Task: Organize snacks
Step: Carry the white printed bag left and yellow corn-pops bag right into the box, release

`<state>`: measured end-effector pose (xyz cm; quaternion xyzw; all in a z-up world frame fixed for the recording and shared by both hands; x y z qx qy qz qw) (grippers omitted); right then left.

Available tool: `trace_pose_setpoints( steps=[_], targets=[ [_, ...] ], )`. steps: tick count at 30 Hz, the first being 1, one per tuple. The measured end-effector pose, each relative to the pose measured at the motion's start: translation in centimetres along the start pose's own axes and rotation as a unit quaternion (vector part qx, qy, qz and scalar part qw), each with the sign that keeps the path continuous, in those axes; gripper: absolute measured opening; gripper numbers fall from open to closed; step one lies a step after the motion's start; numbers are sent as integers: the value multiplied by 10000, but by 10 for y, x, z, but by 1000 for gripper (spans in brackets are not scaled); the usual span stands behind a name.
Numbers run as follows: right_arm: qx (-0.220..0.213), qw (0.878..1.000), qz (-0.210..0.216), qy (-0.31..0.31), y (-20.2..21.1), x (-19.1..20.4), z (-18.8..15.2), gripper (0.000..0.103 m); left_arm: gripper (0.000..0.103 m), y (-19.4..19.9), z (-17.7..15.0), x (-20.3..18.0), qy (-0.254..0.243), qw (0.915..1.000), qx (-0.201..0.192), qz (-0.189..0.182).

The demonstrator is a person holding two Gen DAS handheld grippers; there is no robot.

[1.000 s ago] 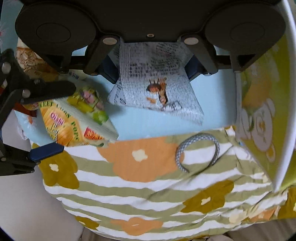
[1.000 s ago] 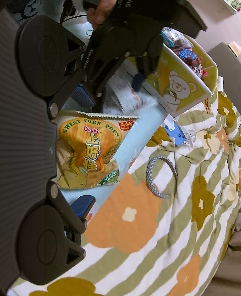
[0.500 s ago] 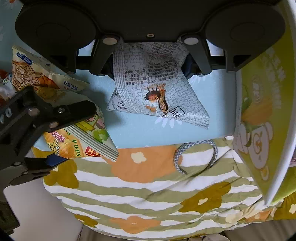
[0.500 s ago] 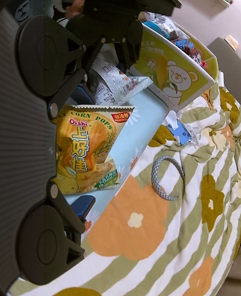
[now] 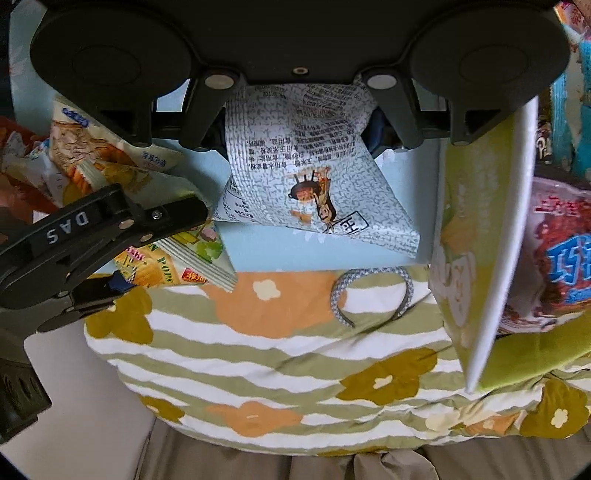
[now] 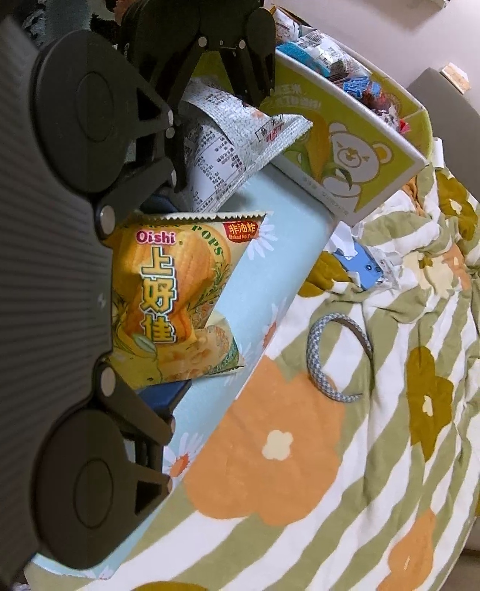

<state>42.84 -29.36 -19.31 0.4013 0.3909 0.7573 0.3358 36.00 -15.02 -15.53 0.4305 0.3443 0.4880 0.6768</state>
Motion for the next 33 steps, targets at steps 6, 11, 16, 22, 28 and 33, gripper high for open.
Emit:
trace_pose_setpoints(
  steps=[6, 11, 16, 22, 28, 33],
  targets=[
    [-251, 9997, -17, 36, 19, 17, -2, 88, 68, 24, -2, 0, -22, 9997, -256, 33],
    [-570, 9982, -66, 146, 49, 43, -3, 88, 68, 59, -7, 4, 41, 9984, -558, 32],
    [-930, 9938, -369, 475, 84, 86, -4, 88, 68, 106, -15, 16, 141, 9957, -904, 127],
    [-1575, 9835, -534, 705, 118, 152, 2, 88, 68, 155, -25, 61, 278, 9907, -1300, 281],
    [-2055, 9758, -489, 568, 126, 221, 18, 88, 68, 193, -26, 125, 400, 9854, -1604, 399],
    [-2342, 9703, -511, 332, 116, 266, 39, 88, 68, 206, -18, 178, 470, 9832, -1723, 387]
  ],
)
Point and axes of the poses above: each gripper's, at about its wrist camera, not at the fingertips, and y roughly against the way its jaws point, x to its left, z to its top, the point moved 2 cm from there along -y, roughly the way its jaws point, and after that the axes turned 5 degrees about -y, right-handed, at the moved point
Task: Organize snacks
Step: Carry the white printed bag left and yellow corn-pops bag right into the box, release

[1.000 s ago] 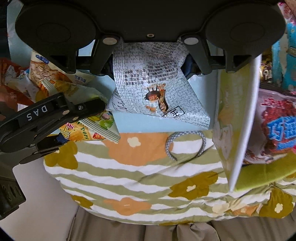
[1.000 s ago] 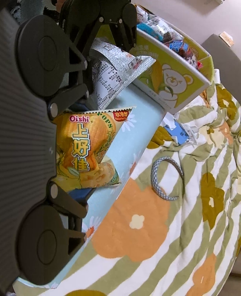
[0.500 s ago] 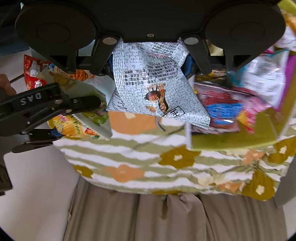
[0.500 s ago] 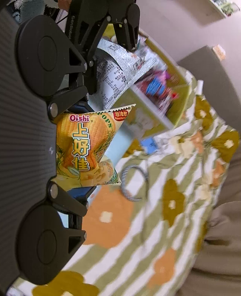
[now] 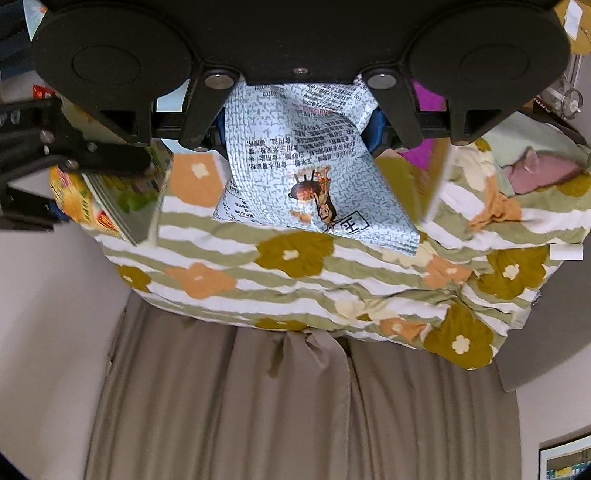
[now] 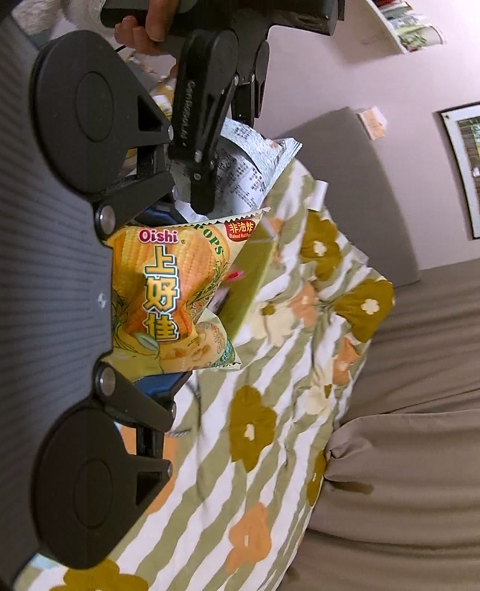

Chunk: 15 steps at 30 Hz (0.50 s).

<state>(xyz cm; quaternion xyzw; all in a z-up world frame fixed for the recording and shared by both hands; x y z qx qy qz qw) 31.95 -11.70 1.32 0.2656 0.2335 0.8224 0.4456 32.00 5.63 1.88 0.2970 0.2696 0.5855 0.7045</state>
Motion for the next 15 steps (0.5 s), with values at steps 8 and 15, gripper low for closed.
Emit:
trace_pose_setpoints(
  steps=[8, 15],
  targets=[
    [-104, 9980, -382, -486, -37, 37, 10, 88, 70, -46, 22, 57, 30, 9990, 223, -380],
    [18, 9939, -790, -769, -63, 47, 6, 88, 101, -83, 20, 78, 45, 9979, 449, -465]
  ],
)
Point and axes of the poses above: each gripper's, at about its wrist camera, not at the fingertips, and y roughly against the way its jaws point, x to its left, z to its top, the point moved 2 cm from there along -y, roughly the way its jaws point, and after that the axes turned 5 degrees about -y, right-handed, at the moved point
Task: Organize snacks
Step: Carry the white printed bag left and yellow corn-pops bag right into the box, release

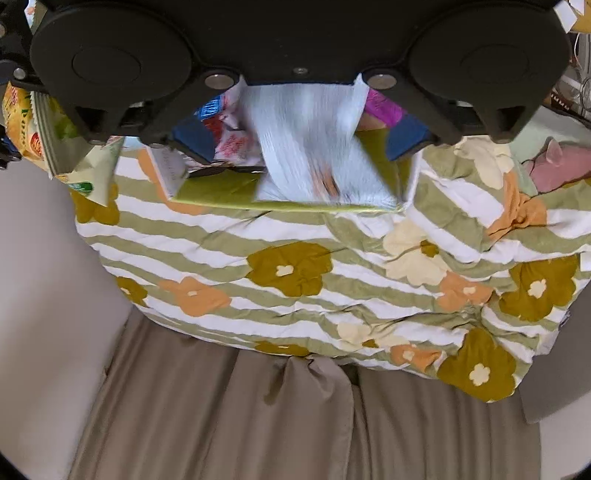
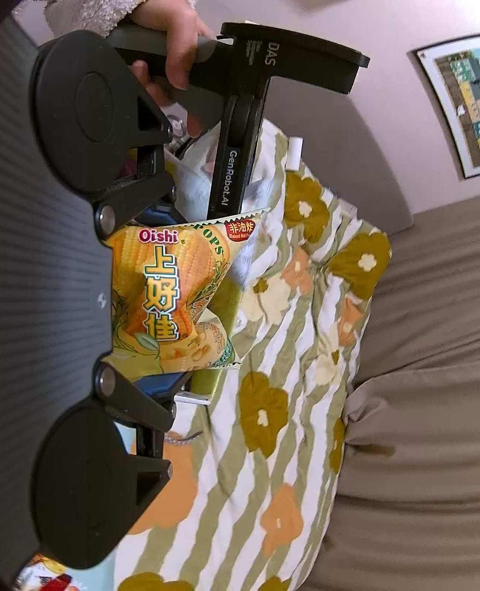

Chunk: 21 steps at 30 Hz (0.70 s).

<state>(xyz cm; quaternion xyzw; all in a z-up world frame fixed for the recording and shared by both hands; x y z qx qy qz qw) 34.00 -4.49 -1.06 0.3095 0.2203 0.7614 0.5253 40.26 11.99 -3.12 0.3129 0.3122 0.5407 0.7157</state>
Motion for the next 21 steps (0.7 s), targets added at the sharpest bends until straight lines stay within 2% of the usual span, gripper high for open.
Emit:
trace_pose_setpoints(
  steps=[3, 8, 11, 17, 20, 21],
  targets=[
    [6, 9999, -125, -19, -1, 2, -3, 88, 101, 9, -9, 6, 15, 10000, -18, 28],
    [-61, 9996, -273, -67, 2, 5, -9, 88, 102, 38, -27, 2, -138, 9989, -372, 239],
    [-62, 9997, -235, -95, 3, 6, -10, 88, 102, 52, -34, -1, -215, 9977, -525, 383],
    [38, 9998, -214, 2, -1, 14, -7, 90, 102, 64, -40, 3, -180, 9969, -588, 496],
    [67, 9998, -122, -134, -5, 12, -10, 98, 102, 64, -44, 5, -176, 9968, -537, 570],
    [54, 9997, -44, -233, -5, 10, -11, 103, 102, 64, -47, 5, -179, 9966, -522, 605]
  ],
)
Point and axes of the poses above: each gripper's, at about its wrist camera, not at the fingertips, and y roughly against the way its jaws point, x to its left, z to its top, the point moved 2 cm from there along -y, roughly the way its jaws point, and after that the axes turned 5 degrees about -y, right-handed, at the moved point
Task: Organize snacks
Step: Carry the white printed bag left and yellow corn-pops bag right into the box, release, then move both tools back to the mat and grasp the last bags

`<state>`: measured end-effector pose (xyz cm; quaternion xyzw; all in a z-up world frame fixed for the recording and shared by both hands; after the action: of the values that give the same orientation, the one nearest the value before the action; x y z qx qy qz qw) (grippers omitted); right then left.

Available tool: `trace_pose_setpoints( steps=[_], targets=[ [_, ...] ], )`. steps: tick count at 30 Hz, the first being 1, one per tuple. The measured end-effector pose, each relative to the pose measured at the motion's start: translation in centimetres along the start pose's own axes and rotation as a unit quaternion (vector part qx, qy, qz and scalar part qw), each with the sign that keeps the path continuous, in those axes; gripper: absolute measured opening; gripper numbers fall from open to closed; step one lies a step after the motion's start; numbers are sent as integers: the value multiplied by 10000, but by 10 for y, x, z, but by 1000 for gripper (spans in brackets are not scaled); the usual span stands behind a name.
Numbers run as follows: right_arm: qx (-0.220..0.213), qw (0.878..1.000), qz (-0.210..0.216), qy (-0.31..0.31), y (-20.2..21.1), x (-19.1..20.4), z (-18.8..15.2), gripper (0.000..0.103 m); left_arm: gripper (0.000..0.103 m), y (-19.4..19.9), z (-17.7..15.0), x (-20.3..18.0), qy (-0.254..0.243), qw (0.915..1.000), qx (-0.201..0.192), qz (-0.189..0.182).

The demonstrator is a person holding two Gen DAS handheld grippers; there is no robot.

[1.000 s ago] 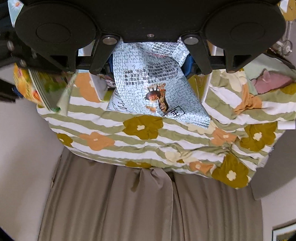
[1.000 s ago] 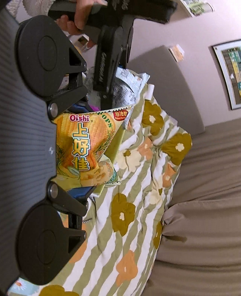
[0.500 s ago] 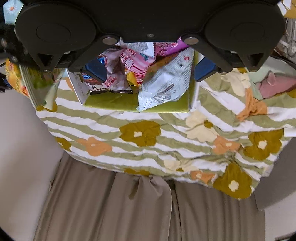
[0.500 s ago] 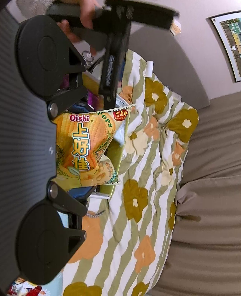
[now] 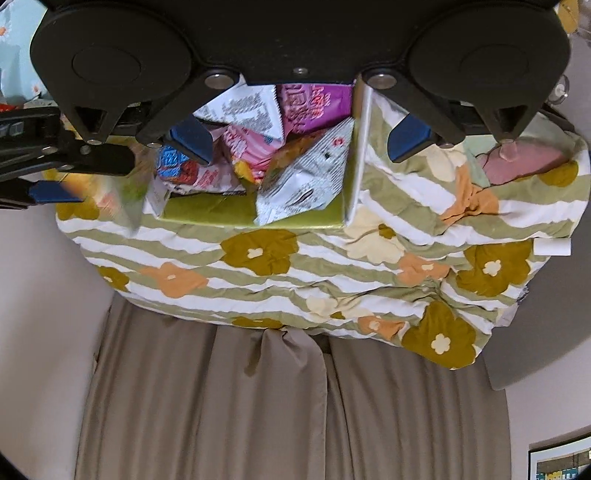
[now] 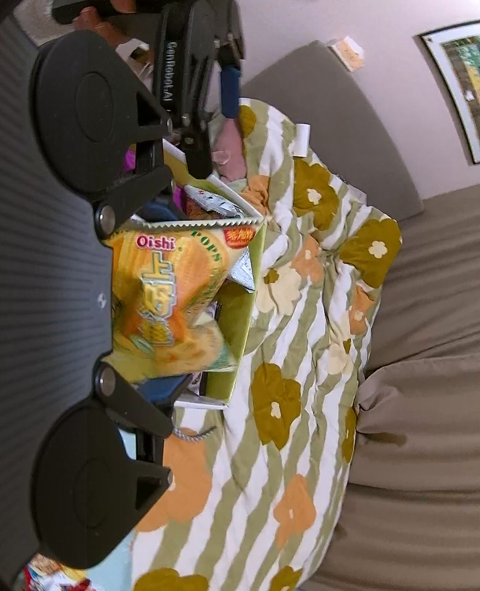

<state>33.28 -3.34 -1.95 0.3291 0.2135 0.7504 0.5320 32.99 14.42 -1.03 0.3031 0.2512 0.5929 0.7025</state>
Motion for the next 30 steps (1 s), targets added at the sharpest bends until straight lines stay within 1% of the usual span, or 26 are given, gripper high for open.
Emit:
trace_pose_setpoints(
  steps=[3, 11, 17, 23, 27, 30],
  targets=[
    [-68, 9993, 210, -298, 1, -7, -4, 103, 102, 0, -8, 1, 1, 9999, 63, 92],
    [-62, 9990, 83, -429, 8, -11, -17, 103, 102, 1, -21, -1, -26, 9997, 180, 139],
    [-214, 9993, -30, -321, 30, -4, -24, 103, 102, 18, -22, -4, -85, 9999, 35, 118],
    [-439, 9984, -276, -230, 58, 2, -30, 103, 102, 39, -20, -11, -102, 9998, -157, -13],
    [-571, 9965, -487, -368, 77, 0, -35, 103, 102, 52, -18, -20, -182, 9995, -243, -96],
    [-662, 9946, -575, -560, 93, -6, -39, 103, 102, 61, -17, -31, -322, 9989, -326, -56]
  ],
)
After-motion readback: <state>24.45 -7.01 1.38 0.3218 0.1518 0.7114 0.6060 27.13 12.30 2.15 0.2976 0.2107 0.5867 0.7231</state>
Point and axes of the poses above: each gripper's, at about its wrist camera, not at the fingertips, and y roughly against the way its jaws point, x to its left, z to its top, the point moved 2 cm from there along -y, roughly the way its jaws point, and after that the axes turned 5 degrees about -y, right-handed, at the moved point
